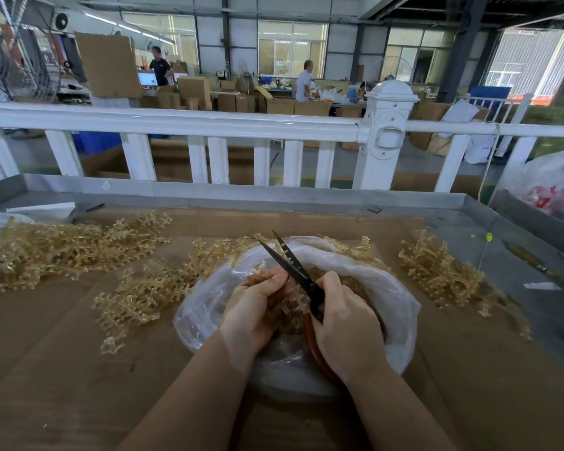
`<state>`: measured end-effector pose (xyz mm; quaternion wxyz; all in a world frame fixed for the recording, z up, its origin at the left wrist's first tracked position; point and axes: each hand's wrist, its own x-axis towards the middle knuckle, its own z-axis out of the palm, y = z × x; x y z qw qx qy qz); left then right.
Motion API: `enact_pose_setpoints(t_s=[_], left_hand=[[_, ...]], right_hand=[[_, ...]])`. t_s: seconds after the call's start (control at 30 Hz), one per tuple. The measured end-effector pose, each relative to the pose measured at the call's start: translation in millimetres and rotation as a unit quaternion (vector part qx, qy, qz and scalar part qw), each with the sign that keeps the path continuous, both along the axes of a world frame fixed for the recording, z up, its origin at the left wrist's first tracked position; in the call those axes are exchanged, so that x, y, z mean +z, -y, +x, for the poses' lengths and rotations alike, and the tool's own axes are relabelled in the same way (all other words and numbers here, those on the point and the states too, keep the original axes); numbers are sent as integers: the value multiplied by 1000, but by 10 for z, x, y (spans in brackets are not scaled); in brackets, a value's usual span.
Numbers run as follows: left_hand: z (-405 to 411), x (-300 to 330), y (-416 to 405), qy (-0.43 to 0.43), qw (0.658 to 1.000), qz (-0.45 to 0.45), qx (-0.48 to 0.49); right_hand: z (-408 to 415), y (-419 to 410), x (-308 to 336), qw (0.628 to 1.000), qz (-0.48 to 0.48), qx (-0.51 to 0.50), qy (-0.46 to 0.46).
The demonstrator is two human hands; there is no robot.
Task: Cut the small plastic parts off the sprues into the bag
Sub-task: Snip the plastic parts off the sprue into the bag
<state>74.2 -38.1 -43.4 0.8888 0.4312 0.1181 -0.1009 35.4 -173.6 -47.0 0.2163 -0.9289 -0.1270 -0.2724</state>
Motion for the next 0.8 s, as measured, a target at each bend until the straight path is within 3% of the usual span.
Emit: enact_pose_setpoints(t_s=[0.57,0.8], left_hand=[[-37,44,55,3,999,8,31],[-68,60,45,21,998,35,41]], right_hand=[[23,38,48,998,-52,-4,-26],[6,69,28,1000,0,-3,-10]])
